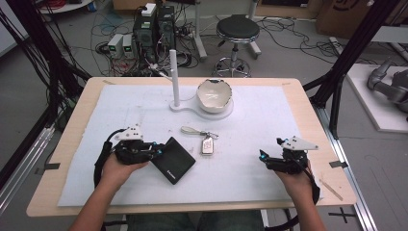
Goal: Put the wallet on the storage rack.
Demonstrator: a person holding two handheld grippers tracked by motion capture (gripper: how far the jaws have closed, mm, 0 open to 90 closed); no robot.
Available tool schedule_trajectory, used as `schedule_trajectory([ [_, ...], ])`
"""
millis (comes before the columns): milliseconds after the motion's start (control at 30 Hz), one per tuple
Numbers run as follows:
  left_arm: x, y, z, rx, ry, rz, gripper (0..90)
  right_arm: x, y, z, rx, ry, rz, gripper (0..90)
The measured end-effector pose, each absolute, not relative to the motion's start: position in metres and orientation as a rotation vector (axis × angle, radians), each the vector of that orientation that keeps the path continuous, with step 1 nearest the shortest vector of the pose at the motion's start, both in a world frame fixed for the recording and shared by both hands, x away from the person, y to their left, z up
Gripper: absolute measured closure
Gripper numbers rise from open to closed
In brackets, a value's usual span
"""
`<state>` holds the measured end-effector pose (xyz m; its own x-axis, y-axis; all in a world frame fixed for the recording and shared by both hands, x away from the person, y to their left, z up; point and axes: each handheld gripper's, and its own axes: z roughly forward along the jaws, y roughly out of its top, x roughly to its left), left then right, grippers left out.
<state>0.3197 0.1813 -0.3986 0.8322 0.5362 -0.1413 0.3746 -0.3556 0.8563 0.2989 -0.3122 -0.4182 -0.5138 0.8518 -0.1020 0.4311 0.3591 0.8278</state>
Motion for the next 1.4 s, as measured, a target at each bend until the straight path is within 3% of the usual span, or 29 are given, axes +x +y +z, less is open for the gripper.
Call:
schedule_trajectory([
  [433,0.343,0.168,-0.338,1.967,0.584,0.396,81.5,0.300,-0.312,-0.419,1.117,2.093,1.047,20.7],
  [1100,0.401,0.092,-0.277,2.046,0.377,0.480,81.4,0.299,-0.316,-0.420,1.137,2.084,1.050,20.7],
  [1400,0.438,0.072,-0.267,2.018,0.440,0.517,81.5,0.300,-0.317,-0.422,1.142,2.086,1.054,20.7],
])
